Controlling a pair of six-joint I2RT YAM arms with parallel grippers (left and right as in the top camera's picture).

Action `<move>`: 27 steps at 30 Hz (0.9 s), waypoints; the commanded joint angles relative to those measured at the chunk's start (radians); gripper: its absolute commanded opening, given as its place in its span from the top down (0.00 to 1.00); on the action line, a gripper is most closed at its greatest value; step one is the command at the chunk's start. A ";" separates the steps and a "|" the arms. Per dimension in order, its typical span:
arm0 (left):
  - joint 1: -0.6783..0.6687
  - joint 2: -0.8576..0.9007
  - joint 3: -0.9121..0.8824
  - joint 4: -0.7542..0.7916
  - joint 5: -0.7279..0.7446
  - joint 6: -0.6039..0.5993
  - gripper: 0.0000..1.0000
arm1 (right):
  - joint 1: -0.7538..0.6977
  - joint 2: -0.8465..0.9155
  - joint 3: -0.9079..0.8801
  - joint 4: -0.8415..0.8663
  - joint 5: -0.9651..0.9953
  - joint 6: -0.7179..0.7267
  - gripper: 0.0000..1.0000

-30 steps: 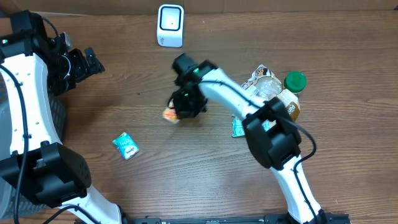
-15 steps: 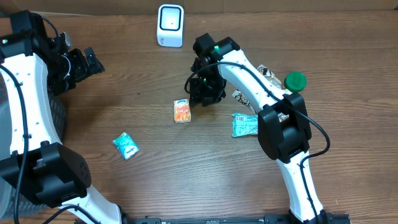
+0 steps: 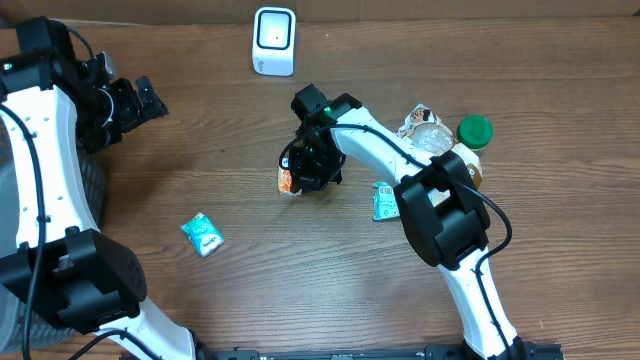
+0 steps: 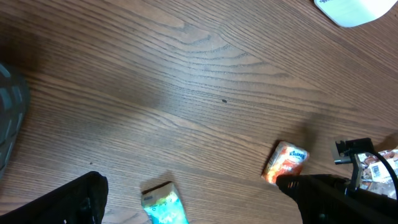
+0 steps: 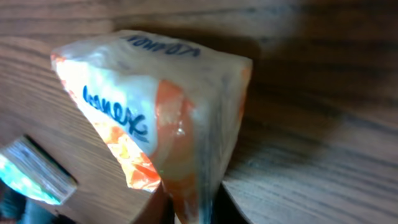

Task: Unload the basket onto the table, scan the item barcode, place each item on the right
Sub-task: 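Lift the orange packet and carry it to the scanner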

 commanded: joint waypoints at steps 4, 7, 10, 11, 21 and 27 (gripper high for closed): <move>-0.003 -0.010 0.014 0.001 0.005 -0.006 0.00 | -0.021 0.003 -0.023 -0.019 0.035 -0.052 0.96; -0.003 -0.010 0.014 0.001 0.005 -0.006 0.00 | -0.058 -0.037 -0.002 -0.031 -0.220 -0.246 0.96; -0.003 -0.010 0.014 0.001 0.005 -0.006 0.00 | -0.094 -0.097 0.003 -0.032 -0.532 -0.410 0.96; -0.003 -0.010 0.014 0.001 0.005 -0.006 0.00 | -0.106 -0.119 0.003 -0.031 -0.606 -0.434 0.96; -0.002 -0.010 0.014 0.001 0.005 -0.006 0.00 | -0.219 -0.267 0.003 -0.027 -1.077 -0.453 0.96; -0.002 -0.010 0.014 0.001 0.005 -0.006 0.00 | -0.245 -0.267 0.003 -0.051 -1.127 -0.447 0.96</move>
